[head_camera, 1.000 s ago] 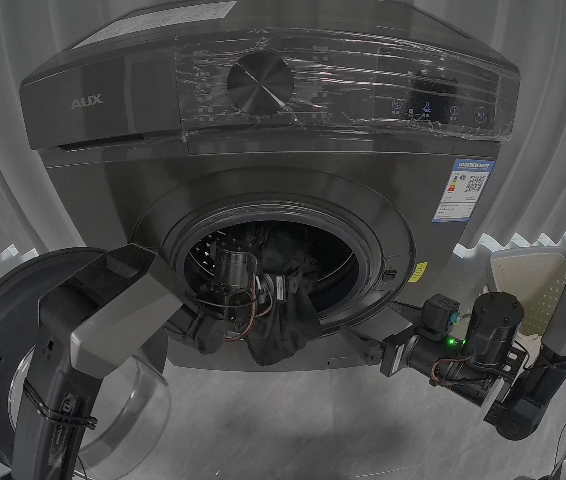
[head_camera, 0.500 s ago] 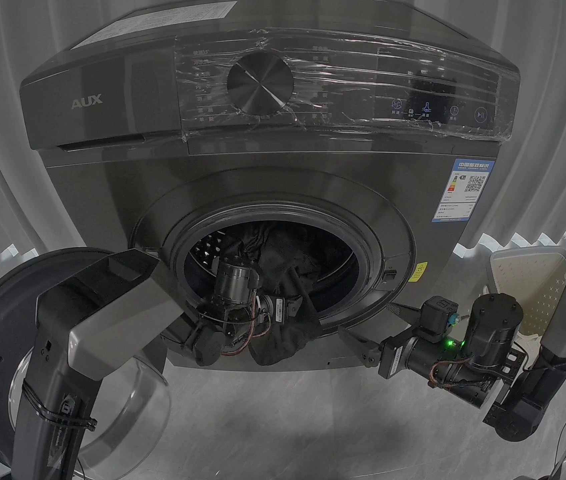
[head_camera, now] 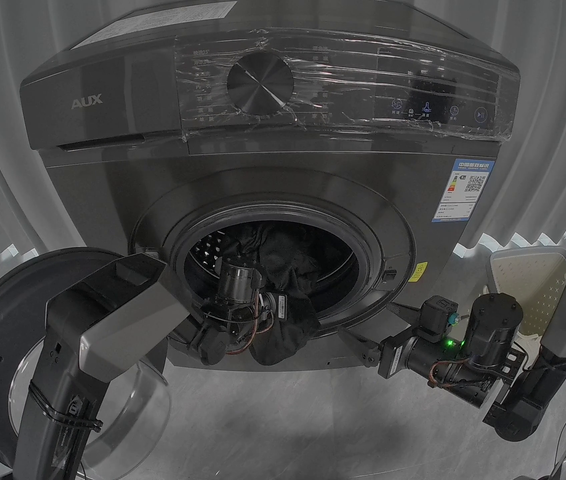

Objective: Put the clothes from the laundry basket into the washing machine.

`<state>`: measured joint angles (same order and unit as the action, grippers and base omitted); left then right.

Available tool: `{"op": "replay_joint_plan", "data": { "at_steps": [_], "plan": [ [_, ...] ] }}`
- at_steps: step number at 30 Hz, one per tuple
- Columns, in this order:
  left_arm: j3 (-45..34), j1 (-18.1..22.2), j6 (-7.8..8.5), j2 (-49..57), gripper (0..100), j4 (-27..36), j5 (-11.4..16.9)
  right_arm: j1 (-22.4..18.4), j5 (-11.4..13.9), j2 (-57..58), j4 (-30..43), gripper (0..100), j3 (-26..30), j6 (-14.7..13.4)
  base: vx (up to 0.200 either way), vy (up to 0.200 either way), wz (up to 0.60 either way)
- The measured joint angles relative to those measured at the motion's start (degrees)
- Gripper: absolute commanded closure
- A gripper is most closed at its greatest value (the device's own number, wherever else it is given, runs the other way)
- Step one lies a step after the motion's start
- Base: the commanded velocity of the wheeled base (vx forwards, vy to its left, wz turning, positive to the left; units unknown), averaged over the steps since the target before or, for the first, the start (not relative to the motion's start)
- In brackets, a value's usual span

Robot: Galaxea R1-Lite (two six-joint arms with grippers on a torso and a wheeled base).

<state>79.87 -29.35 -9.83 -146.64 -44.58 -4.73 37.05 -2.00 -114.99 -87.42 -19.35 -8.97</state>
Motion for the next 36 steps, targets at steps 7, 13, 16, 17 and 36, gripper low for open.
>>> {"op": "replay_joint_plan", "data": {
  "at_steps": [7,13,16,17,36],
  "plan": [
    [4.96,0.37,-0.24,-0.20,100,-2.94,-2.11,0.00,0.00,0.00,-0.02,0,0.00,0.00,0.000,0.000,0.00],
    [12.76,0.74,-0.38,-1.46,100,-4.06,-4.46,0.02,-0.02,0.02,-0.02,0,-0.05,0.05,0.000,0.000,0.00],
    [16.18,0.76,-0.43,-2.72,100,-4.57,-5.30,0.02,0.00,0.06,-0.02,0,-0.05,0.06,0.000,0.000,0.00],
    [17.18,0.76,-0.43,-3.19,100,-4.74,-5.64,0.02,0.00,0.09,-0.02,0,-0.05,0.06,0.000,0.000,0.00],
    [13.29,0.20,-0.43,-2.23,0,-5.72,-6.30,-0.04,0.01,0.59,-0.02,0,0.06,0.20,0.000,0.000,0.00]
  ]
}}
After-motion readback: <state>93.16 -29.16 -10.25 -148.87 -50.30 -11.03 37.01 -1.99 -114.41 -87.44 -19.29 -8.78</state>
